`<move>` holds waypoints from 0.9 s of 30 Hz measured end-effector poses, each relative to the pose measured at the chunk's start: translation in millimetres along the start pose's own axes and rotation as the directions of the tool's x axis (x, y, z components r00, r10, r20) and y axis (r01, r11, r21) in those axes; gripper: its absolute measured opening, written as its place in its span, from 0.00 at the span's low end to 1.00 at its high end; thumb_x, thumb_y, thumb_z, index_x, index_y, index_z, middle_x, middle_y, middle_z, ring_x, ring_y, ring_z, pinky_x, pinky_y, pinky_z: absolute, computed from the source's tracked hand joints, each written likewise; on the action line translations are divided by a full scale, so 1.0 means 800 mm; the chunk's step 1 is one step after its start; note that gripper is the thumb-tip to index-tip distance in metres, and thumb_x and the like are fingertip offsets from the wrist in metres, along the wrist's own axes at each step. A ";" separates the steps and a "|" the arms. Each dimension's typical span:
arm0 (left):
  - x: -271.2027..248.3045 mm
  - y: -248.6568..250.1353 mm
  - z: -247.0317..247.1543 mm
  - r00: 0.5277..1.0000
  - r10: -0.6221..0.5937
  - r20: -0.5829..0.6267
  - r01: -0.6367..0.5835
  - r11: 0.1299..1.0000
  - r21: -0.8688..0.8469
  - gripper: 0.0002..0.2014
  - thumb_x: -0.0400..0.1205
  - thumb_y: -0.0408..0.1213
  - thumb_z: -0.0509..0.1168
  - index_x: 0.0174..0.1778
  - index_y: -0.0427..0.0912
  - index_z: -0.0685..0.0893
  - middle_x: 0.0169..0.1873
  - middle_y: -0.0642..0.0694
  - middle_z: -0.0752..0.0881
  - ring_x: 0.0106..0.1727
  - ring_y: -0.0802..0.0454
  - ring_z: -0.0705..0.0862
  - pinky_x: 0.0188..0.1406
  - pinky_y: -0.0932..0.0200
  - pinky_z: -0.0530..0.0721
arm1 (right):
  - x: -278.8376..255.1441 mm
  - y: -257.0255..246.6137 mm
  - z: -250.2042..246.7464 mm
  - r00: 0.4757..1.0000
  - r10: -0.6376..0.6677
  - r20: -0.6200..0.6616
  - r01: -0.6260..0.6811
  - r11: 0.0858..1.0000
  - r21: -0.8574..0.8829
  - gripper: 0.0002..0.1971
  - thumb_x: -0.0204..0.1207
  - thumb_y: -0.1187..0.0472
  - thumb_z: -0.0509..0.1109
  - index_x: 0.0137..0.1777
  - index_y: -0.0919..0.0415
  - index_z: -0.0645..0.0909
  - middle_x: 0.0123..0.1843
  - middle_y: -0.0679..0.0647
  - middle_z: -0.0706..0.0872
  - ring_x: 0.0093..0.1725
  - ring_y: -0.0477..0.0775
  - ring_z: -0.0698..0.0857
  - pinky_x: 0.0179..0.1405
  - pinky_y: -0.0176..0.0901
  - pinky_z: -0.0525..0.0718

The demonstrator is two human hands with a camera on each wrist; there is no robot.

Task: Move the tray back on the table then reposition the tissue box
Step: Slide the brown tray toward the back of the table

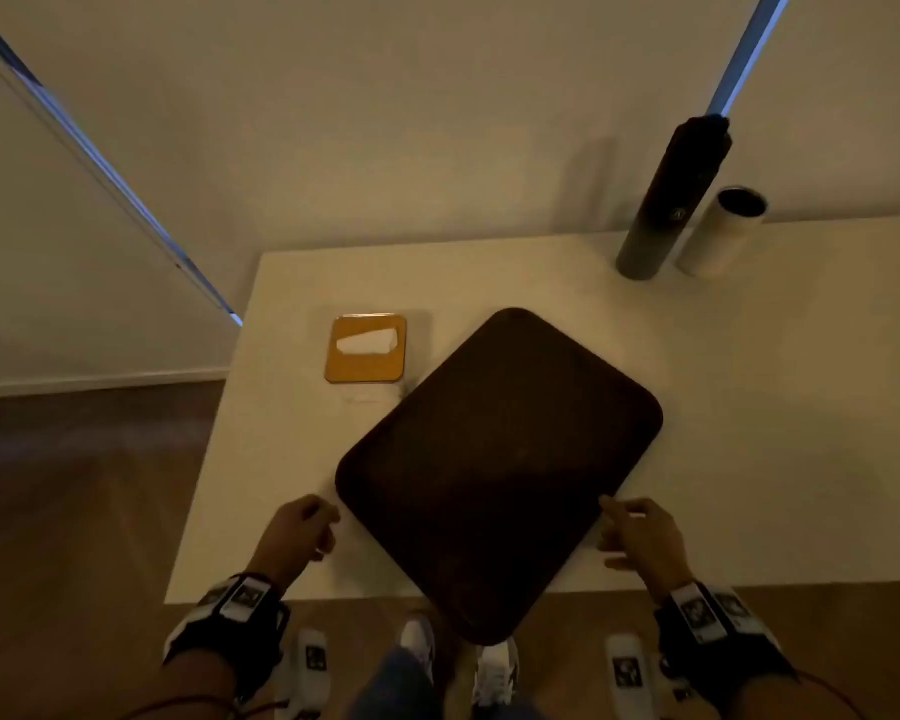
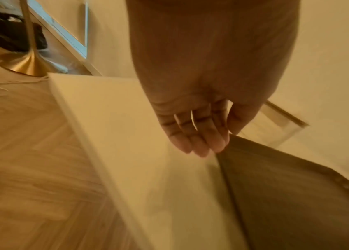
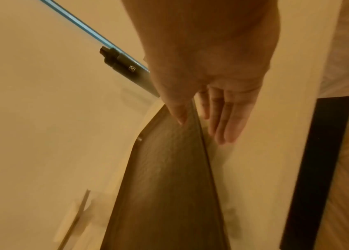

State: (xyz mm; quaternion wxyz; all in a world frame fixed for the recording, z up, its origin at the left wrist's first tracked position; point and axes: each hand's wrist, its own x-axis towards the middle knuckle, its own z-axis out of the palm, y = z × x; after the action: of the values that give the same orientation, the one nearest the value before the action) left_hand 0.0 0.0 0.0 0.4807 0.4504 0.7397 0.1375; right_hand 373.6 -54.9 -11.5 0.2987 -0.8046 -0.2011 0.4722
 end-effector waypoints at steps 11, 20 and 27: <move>0.074 0.088 -0.002 0.873 0.338 -0.351 -0.256 0.931 0.260 0.13 0.78 0.41 0.68 0.53 0.36 0.83 0.49 0.38 0.84 0.52 0.41 0.81 0.52 0.49 0.78 | 0.051 -0.009 0.021 0.994 0.071 -0.082 -0.080 0.992 -0.102 0.09 0.76 0.62 0.71 0.41 0.69 0.82 0.37 0.64 0.90 0.34 0.65 0.92 0.46 0.62 0.91; 0.148 0.205 0.009 0.929 0.332 -0.166 -0.185 0.802 0.567 0.47 0.68 0.70 0.61 0.82 0.55 0.58 0.85 0.43 0.55 0.85 0.34 0.53 0.80 0.27 0.57 | 0.069 -0.012 0.022 0.985 0.096 -0.146 -0.107 0.992 -0.072 0.09 0.76 0.61 0.71 0.43 0.69 0.83 0.38 0.66 0.91 0.35 0.66 0.91 0.48 0.64 0.91; 0.174 0.216 0.018 0.970 0.229 -0.076 -0.125 0.744 0.656 0.52 0.70 0.67 0.64 0.85 0.56 0.45 0.87 0.43 0.42 0.86 0.30 0.40 0.78 0.19 0.51 | 0.069 -0.009 0.017 0.978 0.125 -0.164 -0.132 0.991 -0.032 0.09 0.76 0.61 0.71 0.46 0.68 0.84 0.40 0.68 0.91 0.37 0.67 0.92 0.46 0.64 0.91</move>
State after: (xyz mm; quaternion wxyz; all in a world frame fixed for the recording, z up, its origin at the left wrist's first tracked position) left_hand 85.7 203.9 21.4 0.2229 0.6449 0.7295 -0.0474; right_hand 387.5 -11.9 -47.2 0.2656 -0.8578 -0.1337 0.4194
